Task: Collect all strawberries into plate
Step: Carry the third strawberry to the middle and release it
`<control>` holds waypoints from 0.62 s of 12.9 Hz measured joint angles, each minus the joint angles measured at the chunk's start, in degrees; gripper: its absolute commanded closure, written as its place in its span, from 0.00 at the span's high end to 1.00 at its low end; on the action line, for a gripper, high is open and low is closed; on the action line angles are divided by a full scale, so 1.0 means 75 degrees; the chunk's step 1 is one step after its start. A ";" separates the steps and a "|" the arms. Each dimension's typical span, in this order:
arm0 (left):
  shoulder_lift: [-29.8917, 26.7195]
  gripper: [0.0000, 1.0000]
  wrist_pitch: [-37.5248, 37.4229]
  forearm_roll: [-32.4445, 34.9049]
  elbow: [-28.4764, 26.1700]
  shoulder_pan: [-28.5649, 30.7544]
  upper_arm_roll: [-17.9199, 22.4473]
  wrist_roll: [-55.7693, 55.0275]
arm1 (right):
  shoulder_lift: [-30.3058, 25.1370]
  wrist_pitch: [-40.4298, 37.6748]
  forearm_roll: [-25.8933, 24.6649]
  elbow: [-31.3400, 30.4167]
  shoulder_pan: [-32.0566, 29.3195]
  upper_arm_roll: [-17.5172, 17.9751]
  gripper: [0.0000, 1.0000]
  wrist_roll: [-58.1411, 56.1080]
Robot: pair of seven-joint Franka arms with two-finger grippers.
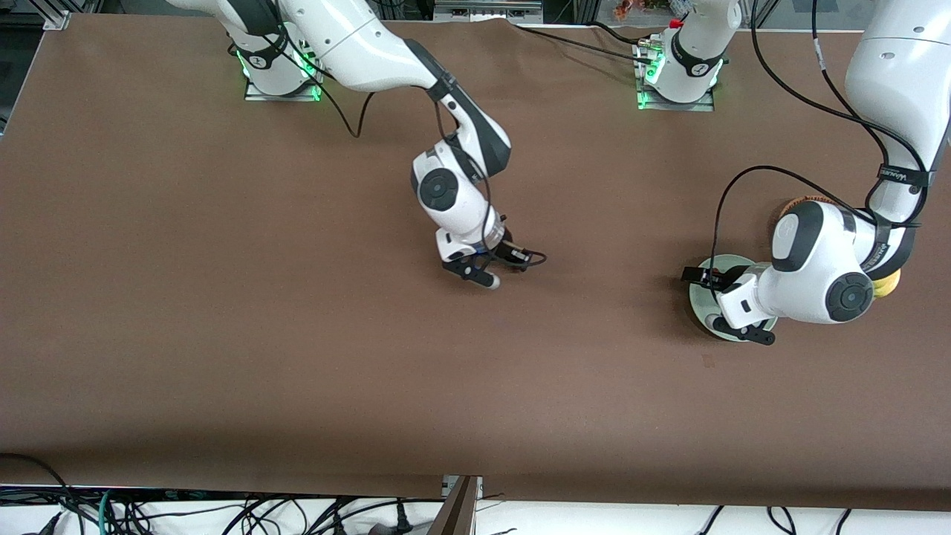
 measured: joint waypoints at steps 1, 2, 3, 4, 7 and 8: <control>0.0000 1.00 0.0000 0.0000 -0.0003 -0.0023 -0.0020 -0.0056 | 0.0126 0.0096 0.0000 0.0180 0.0086 0.0000 0.09 0.0144; 0.0000 1.00 0.0000 0.0000 -0.0005 -0.0043 -0.0034 -0.0107 | 0.0234 0.0223 0.0000 0.0325 0.0166 0.0001 0.09 0.0270; 0.0000 1.00 0.0000 0.0000 -0.0007 -0.0066 -0.0054 -0.0232 | 0.0344 0.0356 0.0000 0.0457 0.0249 0.0001 0.15 0.0418; 0.0000 1.00 0.0000 -0.0001 -0.0009 -0.0125 -0.0067 -0.0454 | 0.0444 0.0462 0.0000 0.0572 0.0328 0.0000 0.63 0.0550; 0.0001 1.00 0.0007 -0.0003 -0.0014 -0.0603 -0.0087 -0.1440 | 0.0633 0.0578 0.0000 0.0807 0.0483 -0.0006 1.00 0.0685; 0.0000 1.00 0.0029 -0.0003 -0.0014 -0.0780 -0.0088 -0.1712 | 0.0649 0.0598 0.0000 0.0868 0.0496 -0.0026 1.00 0.0687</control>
